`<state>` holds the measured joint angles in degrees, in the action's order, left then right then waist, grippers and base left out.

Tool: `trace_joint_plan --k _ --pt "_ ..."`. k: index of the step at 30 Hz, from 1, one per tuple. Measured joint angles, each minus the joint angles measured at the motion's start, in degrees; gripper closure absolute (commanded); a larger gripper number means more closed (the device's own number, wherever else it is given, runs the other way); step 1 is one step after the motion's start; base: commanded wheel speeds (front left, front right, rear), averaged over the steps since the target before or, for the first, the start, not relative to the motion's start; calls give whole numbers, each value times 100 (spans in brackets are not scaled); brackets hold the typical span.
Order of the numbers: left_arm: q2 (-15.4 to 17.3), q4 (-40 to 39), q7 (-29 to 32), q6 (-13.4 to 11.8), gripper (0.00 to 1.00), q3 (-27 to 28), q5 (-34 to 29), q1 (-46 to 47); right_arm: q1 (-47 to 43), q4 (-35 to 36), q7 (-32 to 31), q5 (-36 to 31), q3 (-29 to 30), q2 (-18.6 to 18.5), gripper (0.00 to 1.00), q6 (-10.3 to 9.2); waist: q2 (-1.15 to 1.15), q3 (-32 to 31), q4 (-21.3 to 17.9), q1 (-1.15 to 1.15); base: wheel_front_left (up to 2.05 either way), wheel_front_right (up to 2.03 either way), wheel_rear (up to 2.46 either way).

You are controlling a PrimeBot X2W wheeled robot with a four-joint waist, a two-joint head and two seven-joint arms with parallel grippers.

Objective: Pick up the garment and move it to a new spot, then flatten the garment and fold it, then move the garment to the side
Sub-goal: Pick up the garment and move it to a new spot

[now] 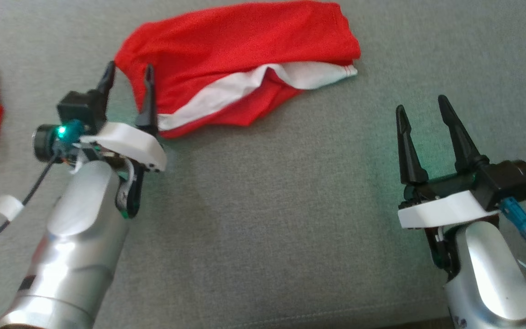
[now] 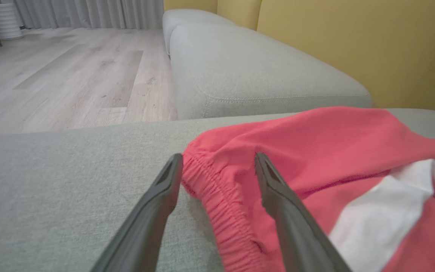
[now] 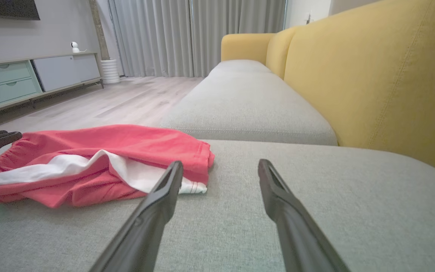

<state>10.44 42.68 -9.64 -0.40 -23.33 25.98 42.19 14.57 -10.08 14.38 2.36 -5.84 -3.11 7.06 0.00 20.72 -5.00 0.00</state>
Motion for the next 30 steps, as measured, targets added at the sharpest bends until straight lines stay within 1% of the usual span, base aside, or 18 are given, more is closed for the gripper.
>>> trace_joint_plan --k 3,7,10,13,18,22,23,26,30 --pt "-55 4 -188 93 0 -101 -42 -27 -20 -57 0 -51 56 1 0 0 0 -210 99 0 0 0 0" --pt "-107 -92 -348 96 0 -98 -30 -273 -196 -156 0 -122 168 4 0 0 0 -571 248 0 0 0 0" --pt "-192 -345 -413 83 0 -79 47 -743 -446 -202 -2 -145 287 9 0 0 0 -886 365 -1 0 0 0" --pt "-209 -705 -458 31 0 -63 103 -1361 -675 -212 -11 -143 374 18 0 0 0 -1219 475 -2 0 0 0" --pt "-140 -1430 -464 -246 0 -25 101 -2503 -1094 -211 -29 -130 431 31 0 0 0 -1746 647 -2 0 0 0" --pt "-23 -2081 -465 -481 0 86 99 -3406 -1444 -207 -29 -9 452 43 0 0 0 -2077 765 -3 0 0 0" --pt "25 -2412 -465 -603 0 154 91 -3783 -1583 -208 -29 66 475 43 0 0 0 -2188 823 -2 0 0 0" --pt "66 -2784 -465 -675 0 218 76 -4209 -1688 -210 -27 124 482 51 0 0 0 -2294 896 -2 0 0 0" --pt "180 -3093 -465 -824 0 250 20 -4517 -1747 -234 -26 209 480 51 0 0 0 -2372 948 -1 0 0 0"
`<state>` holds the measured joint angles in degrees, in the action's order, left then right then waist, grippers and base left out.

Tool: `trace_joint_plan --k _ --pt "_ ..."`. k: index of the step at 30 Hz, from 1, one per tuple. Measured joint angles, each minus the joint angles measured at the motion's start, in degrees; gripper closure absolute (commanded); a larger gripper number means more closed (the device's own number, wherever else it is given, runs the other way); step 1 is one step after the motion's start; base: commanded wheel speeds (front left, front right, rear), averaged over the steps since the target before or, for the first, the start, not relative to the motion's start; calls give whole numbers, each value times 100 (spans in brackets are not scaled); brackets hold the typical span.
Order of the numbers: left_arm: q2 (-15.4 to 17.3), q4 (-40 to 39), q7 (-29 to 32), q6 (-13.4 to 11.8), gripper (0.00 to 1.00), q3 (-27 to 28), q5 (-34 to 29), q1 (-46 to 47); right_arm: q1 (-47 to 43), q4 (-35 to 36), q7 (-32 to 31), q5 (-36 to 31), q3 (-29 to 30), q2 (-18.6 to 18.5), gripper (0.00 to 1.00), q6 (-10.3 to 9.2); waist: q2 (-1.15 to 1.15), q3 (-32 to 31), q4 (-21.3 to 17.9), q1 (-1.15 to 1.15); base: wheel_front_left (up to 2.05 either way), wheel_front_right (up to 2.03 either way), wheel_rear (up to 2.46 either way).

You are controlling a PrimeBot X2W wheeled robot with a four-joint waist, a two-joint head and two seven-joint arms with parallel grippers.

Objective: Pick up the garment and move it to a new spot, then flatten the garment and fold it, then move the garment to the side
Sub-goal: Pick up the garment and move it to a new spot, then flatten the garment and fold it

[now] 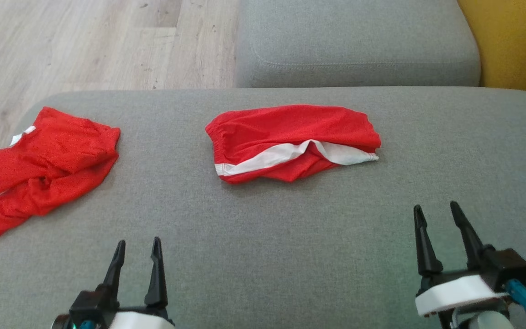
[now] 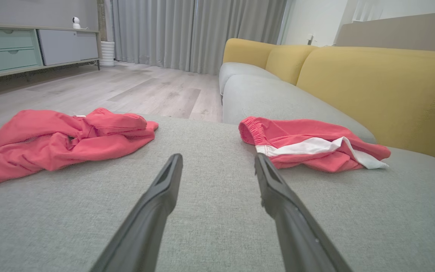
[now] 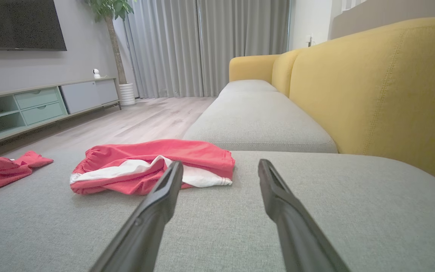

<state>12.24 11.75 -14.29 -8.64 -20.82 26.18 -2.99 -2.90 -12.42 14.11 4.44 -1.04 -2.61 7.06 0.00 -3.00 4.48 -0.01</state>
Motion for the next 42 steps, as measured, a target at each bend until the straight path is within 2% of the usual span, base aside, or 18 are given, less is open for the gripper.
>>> trace_joint_plan --k 9,31,36,42 --pt "88 -175 119 -92 0 -7 0 -125 -19 -222 8 112 -96 2 0 0 0 -5 12 1 0 0 0" --pt "164 -269 259 -82 0 -157 4 -62 -10 -344 9 110 -137 2 0 0 0 194 -30 1 0 0 0" --pt "107 -170 527 99 0 -331 -10 669 51 -296 9 27 -149 2 0 0 0 440 -59 1 0 0 0" --pt "-154 649 1168 413 0 -350 191 2106 628 -159 4 -78 -287 1 0 0 0 895 -172 2 0 0 0"
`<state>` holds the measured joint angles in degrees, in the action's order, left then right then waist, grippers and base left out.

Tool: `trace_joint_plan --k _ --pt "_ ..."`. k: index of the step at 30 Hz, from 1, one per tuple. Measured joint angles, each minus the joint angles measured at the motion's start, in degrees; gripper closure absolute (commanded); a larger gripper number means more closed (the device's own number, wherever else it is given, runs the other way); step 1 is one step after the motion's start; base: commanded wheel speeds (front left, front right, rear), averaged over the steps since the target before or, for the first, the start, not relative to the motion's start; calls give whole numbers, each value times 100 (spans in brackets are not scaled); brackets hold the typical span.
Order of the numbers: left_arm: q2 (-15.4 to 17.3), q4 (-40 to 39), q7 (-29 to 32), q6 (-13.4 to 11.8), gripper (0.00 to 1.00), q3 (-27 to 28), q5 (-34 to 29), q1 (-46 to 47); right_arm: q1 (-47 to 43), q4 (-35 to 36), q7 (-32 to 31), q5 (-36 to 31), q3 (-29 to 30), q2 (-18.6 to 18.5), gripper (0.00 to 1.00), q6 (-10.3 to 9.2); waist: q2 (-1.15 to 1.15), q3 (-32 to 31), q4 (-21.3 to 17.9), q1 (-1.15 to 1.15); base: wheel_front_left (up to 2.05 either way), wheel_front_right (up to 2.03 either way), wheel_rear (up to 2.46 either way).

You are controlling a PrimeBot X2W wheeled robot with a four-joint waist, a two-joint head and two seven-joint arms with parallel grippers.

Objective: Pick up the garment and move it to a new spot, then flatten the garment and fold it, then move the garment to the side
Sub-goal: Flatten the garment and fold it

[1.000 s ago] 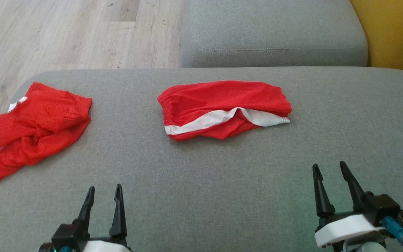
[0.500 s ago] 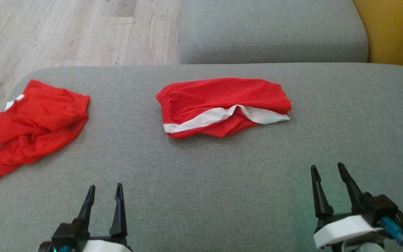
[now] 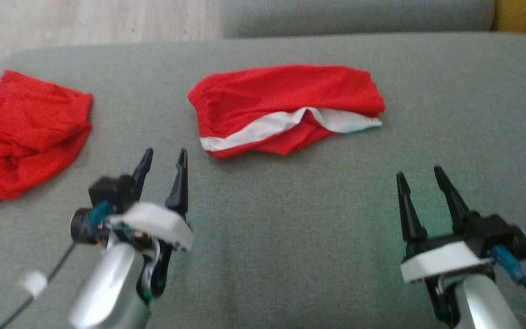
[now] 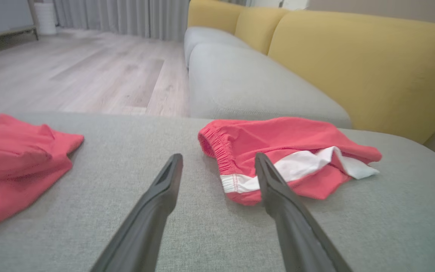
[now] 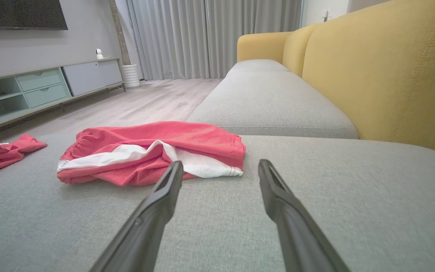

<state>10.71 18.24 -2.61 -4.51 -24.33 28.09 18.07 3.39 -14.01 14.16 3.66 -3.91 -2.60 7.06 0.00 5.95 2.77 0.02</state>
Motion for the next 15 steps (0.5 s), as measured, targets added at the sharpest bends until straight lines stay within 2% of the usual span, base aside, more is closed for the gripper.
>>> trace_joint_plan --k 7,15 --pt "-302 1117 528 219 0 129 524 928 461 102 -7 -170 -101 -1 0 0 0 619 -214 0 0 0 0" --pt "-419 1692 605 560 0 135 625 1595 697 127 -5 -267 -51 -3 0 0 0 1158 -387 0 0 0 0"
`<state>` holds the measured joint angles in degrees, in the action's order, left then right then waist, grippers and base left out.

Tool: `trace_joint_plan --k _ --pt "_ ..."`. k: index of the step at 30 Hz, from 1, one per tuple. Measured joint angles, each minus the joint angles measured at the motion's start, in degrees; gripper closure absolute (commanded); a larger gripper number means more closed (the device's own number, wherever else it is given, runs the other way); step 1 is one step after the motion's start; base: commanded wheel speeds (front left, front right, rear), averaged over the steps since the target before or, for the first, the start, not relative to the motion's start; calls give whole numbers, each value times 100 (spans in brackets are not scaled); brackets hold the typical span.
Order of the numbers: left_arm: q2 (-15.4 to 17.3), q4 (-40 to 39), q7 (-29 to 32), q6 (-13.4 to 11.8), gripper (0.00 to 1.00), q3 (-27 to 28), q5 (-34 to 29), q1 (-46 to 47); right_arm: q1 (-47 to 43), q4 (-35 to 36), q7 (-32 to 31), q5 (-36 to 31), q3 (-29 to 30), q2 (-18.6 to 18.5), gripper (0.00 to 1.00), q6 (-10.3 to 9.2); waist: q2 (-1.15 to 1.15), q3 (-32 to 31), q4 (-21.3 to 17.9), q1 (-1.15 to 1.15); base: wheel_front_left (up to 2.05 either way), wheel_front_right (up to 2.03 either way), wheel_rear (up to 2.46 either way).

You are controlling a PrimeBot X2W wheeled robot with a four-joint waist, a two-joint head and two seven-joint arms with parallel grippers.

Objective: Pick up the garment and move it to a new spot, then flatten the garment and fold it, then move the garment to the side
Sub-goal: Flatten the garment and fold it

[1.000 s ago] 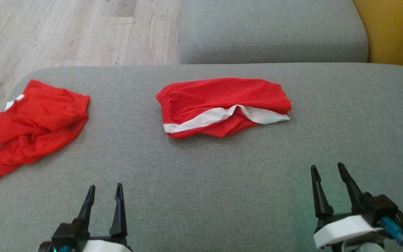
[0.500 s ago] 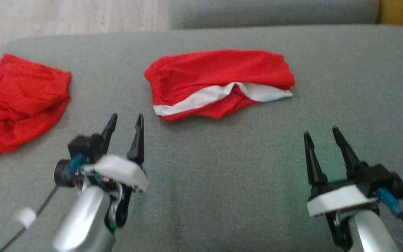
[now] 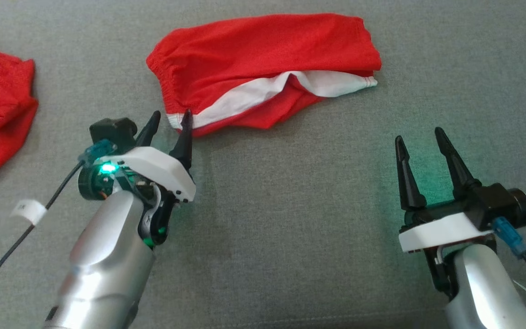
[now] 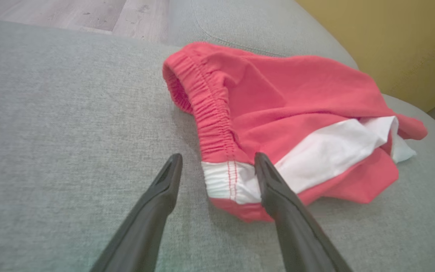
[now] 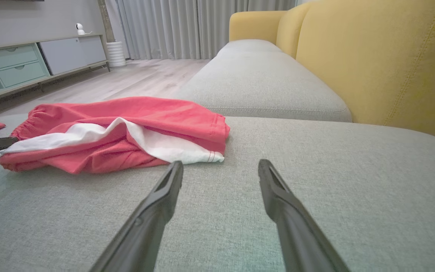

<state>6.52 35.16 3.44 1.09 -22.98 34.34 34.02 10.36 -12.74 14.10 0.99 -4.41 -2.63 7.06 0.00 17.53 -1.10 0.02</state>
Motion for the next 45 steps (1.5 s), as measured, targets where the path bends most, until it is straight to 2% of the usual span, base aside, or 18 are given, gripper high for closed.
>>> trace_joint_plan --k 8,11,13,16,18,21,26,29,34,45 --pt "-32 155 53 149 2 -144 7 82 9 -14 2 1 27 0 0 0 0 67 3 -2 0 0 0" --pt "-46 104 149 249 47 -238 45 81 60 -36 2 1 76 0 0 0 0 77 26 -2 0 0 0" --pt "-51 57 212 256 58 -308 57 81 105 -37 4 1 88 0 0 0 0 91 36 -2 0 0 0" --pt "-49 -42 208 278 90 -309 56 80 125 -59 9 2 96 0 0 0 0 121 39 -2 0 0 0" --pt "-45 -103 133 234 100 -307 44 80 201 -142 9 25 101 0 0 0 0 151 41 -2 0 0 0" --pt "-30 -272 -105 107 100 -300 4 80 495 -355 -94 94 145 0 0 0 0 200 56 -2 0 0 0" --pt "-25 -454 -312 32 100 -302 -62 68 1146 -824 -477 94 201 -11 0 0 0 256 134 -1 0 0 0" --pt "-38 -604 -428 -8 100 -331 -113 49 1696 -1478 -1012 96 189 -14 0 0 0 292 252 -1 0 0 0" --pt "-70 -773 -503 -10 100 -458 -133 -49 2125 -2220 -1349 107 229 -23 0 0 0 327 386 -1 0 0 0" --pt "-124 -978 -503 -60 100 -547 -164 -54 2846 -3334 -1211 361 27 -46 0 0 0 363 509 -1 0 0 0"
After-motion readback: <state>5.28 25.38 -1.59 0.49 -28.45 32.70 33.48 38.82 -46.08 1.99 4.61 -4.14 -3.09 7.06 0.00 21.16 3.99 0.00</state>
